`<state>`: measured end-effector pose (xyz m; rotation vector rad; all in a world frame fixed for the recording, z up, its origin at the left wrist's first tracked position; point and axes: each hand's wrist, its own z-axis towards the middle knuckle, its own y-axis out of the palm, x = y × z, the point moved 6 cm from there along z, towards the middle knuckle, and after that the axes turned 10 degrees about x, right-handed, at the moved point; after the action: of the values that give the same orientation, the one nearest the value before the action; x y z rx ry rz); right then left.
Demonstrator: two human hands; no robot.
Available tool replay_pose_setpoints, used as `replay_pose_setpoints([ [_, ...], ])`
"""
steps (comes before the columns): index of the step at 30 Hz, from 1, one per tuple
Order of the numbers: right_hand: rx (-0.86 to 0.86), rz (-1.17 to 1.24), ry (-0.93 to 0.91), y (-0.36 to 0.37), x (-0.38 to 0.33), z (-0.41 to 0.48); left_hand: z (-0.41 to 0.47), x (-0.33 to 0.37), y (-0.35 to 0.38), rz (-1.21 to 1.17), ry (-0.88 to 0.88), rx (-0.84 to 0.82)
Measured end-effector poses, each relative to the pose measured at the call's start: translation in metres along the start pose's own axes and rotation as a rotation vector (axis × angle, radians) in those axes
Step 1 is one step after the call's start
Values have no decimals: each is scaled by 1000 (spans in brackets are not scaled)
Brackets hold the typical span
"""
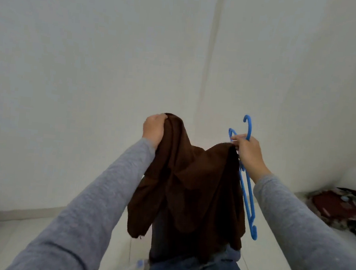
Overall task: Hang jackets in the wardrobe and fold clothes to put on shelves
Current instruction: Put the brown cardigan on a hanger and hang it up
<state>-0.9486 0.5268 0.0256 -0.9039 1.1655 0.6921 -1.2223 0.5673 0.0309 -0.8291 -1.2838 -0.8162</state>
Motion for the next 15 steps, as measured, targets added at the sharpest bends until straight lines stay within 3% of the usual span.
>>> replay_pose_setpoints([
  [3, -39, 75, -104, 12, -16, -19, -10, 39, 20, -323, -198, -17],
  [7, -222, 136, -267, 25, -41, -50, -22, 83, 44, -581, -394, -92],
  [11, -252, 266, -318, 31, -55, -69, -25, 111, 59, -696, -421, -64],
  [15, -149, 242, -434, 33, -71, -69, -37, 126, 67, -766, -437, -101],
])
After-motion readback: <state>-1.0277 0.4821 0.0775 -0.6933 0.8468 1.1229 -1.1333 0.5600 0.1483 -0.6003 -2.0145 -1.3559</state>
